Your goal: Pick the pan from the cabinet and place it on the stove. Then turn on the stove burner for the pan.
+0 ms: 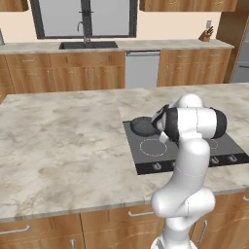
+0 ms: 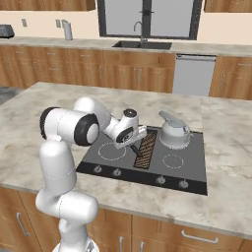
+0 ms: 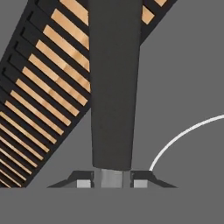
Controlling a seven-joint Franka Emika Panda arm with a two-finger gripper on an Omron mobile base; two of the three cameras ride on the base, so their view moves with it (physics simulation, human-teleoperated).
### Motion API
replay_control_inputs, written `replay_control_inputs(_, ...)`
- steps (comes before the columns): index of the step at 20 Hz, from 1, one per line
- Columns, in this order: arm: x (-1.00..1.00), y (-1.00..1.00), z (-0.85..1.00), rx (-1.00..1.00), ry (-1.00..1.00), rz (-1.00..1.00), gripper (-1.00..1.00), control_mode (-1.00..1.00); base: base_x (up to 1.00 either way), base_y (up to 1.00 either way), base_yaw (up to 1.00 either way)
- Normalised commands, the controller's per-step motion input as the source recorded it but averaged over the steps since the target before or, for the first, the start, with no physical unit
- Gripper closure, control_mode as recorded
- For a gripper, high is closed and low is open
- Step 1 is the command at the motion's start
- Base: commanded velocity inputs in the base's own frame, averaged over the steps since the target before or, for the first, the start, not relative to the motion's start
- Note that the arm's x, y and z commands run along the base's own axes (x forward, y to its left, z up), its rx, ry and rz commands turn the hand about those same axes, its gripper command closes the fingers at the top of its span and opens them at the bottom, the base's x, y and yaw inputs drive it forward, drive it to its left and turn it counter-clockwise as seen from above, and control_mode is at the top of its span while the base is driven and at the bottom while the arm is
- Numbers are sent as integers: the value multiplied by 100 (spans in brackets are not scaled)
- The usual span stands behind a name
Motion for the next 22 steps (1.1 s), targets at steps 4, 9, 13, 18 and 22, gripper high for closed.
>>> replay_control_inputs(4, 2, 0, 0, 1, -7, 0, -100, -100, 0, 0, 0)
replay_control_inputs(9, 0, 0, 6, 0, -7, 0, -100, -100, 0, 0, 0)
replay_control_inputs(13, -18, 8, 45, 0, -11, -3, -100, -100, 0, 0, 0)
replay_control_inputs(18, -23, 27, 64, 0, -10, -7, -100, -100, 0, 0, 0)
replay_control_inputs(22, -19, 29, 71, 0, -3, -9, -100, -100, 0, 0, 0)
